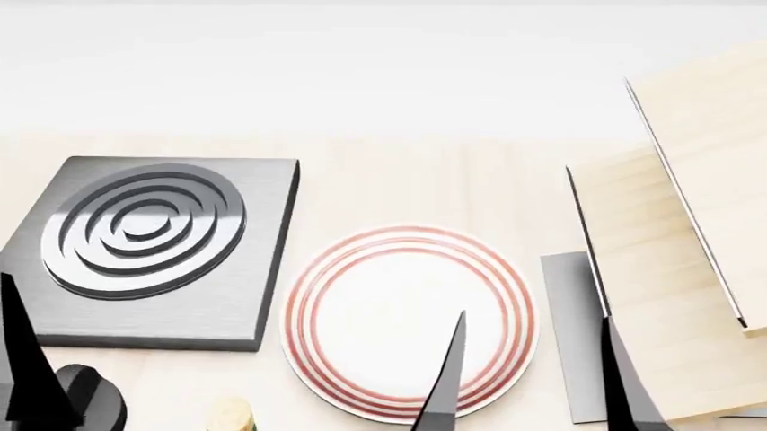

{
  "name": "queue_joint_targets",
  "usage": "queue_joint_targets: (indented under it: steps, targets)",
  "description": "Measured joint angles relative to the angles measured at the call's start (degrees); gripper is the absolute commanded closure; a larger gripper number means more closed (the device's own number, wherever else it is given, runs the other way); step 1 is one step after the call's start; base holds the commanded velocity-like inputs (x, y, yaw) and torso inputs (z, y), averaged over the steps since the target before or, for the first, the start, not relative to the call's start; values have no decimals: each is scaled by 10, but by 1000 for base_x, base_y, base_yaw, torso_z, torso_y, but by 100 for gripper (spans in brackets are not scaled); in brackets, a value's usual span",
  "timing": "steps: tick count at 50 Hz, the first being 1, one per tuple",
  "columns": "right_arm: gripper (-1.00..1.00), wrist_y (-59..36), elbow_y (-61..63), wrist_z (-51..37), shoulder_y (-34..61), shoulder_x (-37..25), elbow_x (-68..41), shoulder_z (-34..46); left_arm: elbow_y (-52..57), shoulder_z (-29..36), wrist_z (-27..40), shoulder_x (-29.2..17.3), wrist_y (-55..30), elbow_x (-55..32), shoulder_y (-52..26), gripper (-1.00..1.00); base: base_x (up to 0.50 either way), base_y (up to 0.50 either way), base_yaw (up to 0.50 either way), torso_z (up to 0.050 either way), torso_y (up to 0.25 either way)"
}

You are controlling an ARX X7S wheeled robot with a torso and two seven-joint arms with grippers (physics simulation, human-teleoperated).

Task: Pick up the akita bowl and put it on the plate.

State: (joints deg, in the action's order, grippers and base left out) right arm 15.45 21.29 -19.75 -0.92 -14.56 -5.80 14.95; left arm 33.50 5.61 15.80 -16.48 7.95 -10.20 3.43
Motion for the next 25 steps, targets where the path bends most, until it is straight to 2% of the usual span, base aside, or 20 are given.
queue_joint_targets:
  steps: [11, 25]
  targets:
    - [-100, -2, -3, 0, 3, -3, -1, 4, -3, -30, 18, -12, -14, 0, 5, -100, 0, 0, 0, 0, 0]
    - [-100, -8, -5, -3, 8, -5, 1, 9, 21, -104, 56, -35, -41, -1, 33, -100, 0, 0, 0, 0, 0]
